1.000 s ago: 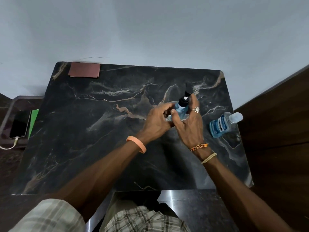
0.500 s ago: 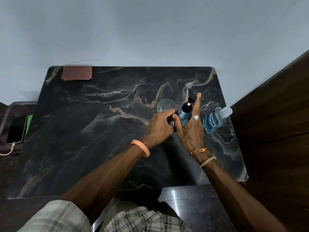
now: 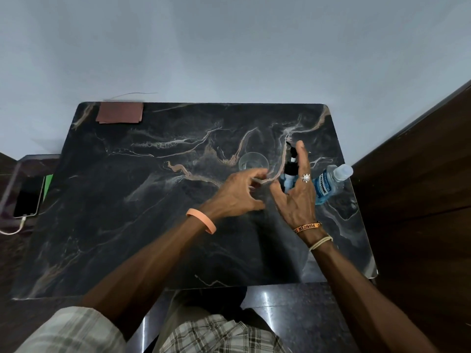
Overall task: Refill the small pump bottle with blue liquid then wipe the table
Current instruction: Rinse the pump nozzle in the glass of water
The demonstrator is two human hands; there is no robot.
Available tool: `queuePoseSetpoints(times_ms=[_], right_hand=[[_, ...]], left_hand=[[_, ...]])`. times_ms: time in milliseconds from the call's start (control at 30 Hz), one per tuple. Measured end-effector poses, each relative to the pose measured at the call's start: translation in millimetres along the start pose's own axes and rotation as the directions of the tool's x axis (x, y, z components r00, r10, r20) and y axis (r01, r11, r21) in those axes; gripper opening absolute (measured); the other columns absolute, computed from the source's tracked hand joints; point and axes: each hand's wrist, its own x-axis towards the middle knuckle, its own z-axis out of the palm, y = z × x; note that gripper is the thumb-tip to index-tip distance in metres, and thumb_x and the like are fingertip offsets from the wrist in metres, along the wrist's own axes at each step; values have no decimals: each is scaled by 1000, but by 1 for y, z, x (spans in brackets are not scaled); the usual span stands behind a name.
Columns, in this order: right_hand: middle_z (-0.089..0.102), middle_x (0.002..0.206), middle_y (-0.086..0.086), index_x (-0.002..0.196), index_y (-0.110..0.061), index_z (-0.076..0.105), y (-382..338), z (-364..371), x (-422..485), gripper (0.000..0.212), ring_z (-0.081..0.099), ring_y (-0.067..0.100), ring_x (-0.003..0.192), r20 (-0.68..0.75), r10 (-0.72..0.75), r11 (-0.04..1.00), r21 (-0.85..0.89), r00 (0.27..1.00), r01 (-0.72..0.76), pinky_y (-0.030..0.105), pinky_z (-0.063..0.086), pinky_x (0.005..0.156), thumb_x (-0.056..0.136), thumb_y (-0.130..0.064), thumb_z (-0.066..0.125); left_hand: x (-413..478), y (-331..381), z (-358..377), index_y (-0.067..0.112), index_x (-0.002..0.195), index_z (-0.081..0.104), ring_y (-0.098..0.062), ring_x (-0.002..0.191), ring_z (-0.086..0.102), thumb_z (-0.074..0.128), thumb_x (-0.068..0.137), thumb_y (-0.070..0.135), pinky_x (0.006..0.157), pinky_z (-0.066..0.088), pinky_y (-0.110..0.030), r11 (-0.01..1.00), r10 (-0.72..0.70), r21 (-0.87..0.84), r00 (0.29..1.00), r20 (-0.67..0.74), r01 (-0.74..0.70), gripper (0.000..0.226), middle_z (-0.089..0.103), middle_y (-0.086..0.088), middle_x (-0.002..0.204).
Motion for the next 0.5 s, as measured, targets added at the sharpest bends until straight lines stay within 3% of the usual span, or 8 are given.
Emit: queuePoseSetpoints(times_ms=[67, 133, 167, 233, 300, 400, 500], right_hand=[[33, 154, -22, 154, -31, 21, 3, -4, 0, 90, 45, -13, 123, 43, -9, 998, -54, 999, 12, 9, 42, 95, 75, -15, 62], [57, 133, -11, 153, -37, 19, 2, -5, -2, 93, 61, -4, 91, 121, 49, 988, -152, 991, -31, 18, 54, 74, 73, -17, 62], [65, 110, -6, 153, -39, 16, 2, -4, -3, 95, 60, 3, 69, 160, 75, 981, -187, 984, -44, 27, 55, 61, 73, -15, 62], [54, 70, -9, 155, -39, 10, 5, 2, -6, 99, 46, 9, 50, 256, 103, 971, -235, 961, -41, 29, 45, 48, 73, -14, 61], [46, 68, -12, 156, -34, 12, 7, 8, -4, 99, 43, 8, 49, 314, 102, 957, -290, 944, -7, 25, 38, 49, 73, -17, 63], [59, 84, -6, 153, -33, 17, 6, 18, 5, 92, 54, 15, 58, 329, 135, 940, -342, 935, -15, 28, 47, 56, 76, -24, 65], [60, 82, -3, 145, -33, 26, 10, 26, 11, 79, 58, 23, 66, 340, 138, 926, -379, 930, 1, 33, 50, 60, 75, -30, 61]], left_hand=[[1, -6, -12, 19, 135, 58, -6, 110, 63, 76, 77, 4, 88, 53, -14, 998, -38, 48, 992, -121, 44, 64, 65, 7, 126], [5, -8, -21, 17, 129, 62, -10, 111, 63, 66, 82, -3, 94, 55, -27, 987, -9, 147, 953, -304, 57, 50, 66, 1, 126], [8, -8, -24, 15, 127, 63, -13, 112, 63, 62, 85, -5, 97, 54, -31, 980, 14, 190, 929, -370, 61, 47, 65, -3, 126], [14, -7, -29, 13, 128, 62, -16, 114, 60, 57, 88, -6, 101, 50, -31, 965, 50, 253, 901, -432, 68, 44, 63, -5, 127], [20, -5, -32, 12, 130, 61, -18, 118, 58, 54, 91, -5, 105, 46, -30, 950, 73, 305, 904, -422, 66, 43, 61, -6, 129], [27, -4, -34, 11, 132, 59, -20, 123, 55, 52, 94, -3, 108, 43, -32, 934, 76, 351, 916, -394, 73, 42, 59, -7, 133], [30, -4, -34, 11, 129, 60, -22, 124, 54, 50, 92, -5, 109, 44, -35, 931, 66, 355, 921, -383, 81, 42, 58, -9, 133]])
